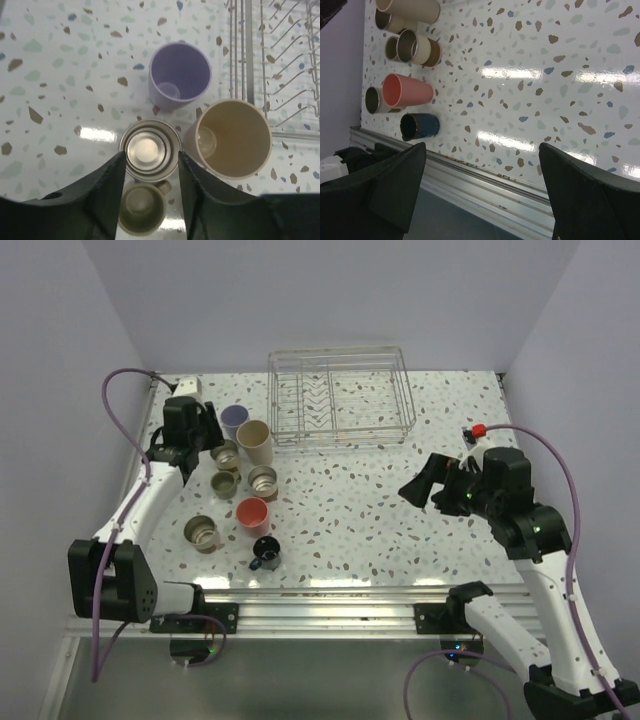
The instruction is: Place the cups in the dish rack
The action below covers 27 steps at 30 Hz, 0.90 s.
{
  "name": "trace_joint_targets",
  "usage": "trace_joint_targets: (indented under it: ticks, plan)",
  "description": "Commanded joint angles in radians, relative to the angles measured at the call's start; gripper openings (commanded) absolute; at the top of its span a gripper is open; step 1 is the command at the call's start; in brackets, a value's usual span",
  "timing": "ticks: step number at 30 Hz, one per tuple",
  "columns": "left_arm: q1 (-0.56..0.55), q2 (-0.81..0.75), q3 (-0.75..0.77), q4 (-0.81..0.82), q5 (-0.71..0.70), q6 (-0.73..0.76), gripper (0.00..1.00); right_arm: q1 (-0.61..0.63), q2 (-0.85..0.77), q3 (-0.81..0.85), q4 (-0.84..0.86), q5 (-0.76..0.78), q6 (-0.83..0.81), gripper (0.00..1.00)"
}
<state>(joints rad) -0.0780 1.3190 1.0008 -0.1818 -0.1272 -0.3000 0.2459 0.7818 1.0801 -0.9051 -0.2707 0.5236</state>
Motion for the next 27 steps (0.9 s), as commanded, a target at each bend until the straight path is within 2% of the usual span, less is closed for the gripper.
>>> trace_joint_targets:
  ticks: [1, 3, 7, 11, 17, 27]
  plan:
    - [0.006, 0.045, 0.094, -0.240, 0.078, -0.022, 0.45, 0.003, -0.027, 0.000, 0.025, 0.014, 0.001, 0.98]
    - [0.006, 0.060, 0.131, -0.298, 0.069, -0.019, 0.42, 0.003, -0.038, -0.002, 0.025, 0.013, 0.000, 0.99]
    - [0.015, 0.106, 0.142, -0.335, 0.037, -0.007, 0.43, 0.004, -0.059, -0.011, 0.021, 0.010, -0.004, 0.98]
    - [0.058, 0.180, 0.145, -0.349, 0.061, -0.039, 0.43, 0.012, -0.061, -0.014, 0.028, 0.013, -0.017, 0.99]
    - [0.118, 0.238, 0.096, -0.272, 0.123, -0.054, 0.41, 0.024, -0.046, 0.009, 0.025, 0.028, -0.043, 0.99]
    - [0.119, 0.293, 0.094, -0.179, 0.187, -0.051, 0.42, 0.030, -0.013, 0.035, 0.018, 0.059, -0.080, 0.99]
